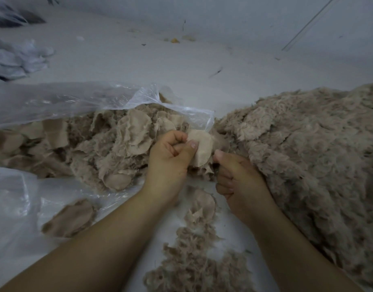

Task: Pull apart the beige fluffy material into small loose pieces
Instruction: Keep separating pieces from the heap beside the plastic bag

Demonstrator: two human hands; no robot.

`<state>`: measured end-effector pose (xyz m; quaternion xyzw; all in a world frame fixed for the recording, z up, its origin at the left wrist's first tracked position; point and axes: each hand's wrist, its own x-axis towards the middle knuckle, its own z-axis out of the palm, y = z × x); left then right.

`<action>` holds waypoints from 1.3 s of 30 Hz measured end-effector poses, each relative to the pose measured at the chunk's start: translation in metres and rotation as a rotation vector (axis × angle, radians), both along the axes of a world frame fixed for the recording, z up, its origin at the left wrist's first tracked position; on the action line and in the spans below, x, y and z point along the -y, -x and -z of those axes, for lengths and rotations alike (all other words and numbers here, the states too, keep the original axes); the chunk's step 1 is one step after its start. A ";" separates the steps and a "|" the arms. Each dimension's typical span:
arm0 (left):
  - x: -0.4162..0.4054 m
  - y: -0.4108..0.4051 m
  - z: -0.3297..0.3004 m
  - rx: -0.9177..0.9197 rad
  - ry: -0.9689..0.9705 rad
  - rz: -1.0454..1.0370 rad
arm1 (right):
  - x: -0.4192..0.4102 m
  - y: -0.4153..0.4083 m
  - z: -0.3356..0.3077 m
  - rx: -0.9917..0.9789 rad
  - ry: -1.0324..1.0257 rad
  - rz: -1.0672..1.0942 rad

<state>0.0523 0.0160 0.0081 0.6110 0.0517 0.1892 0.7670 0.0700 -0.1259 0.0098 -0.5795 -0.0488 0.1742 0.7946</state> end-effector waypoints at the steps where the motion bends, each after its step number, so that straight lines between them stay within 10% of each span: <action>1: 0.001 0.000 0.000 0.006 0.003 -0.001 | 0.000 0.002 0.000 0.050 0.051 -0.046; 13: -0.016 -0.003 -0.008 0.035 -0.180 -0.275 | 0.002 0.000 0.006 0.024 0.113 -0.055; 22: -0.045 -0.015 -0.025 0.073 -1.262 -0.433 | 0.002 -0.001 0.010 0.045 0.160 -0.032; 30: -0.030 -0.008 -0.016 -0.218 -1.560 -0.317 | 0.000 -0.001 0.009 -0.009 0.141 0.004; 39: 0.002 0.000 -0.020 0.096 -1.227 -0.200 | -0.003 0.000 0.006 -0.034 0.099 0.039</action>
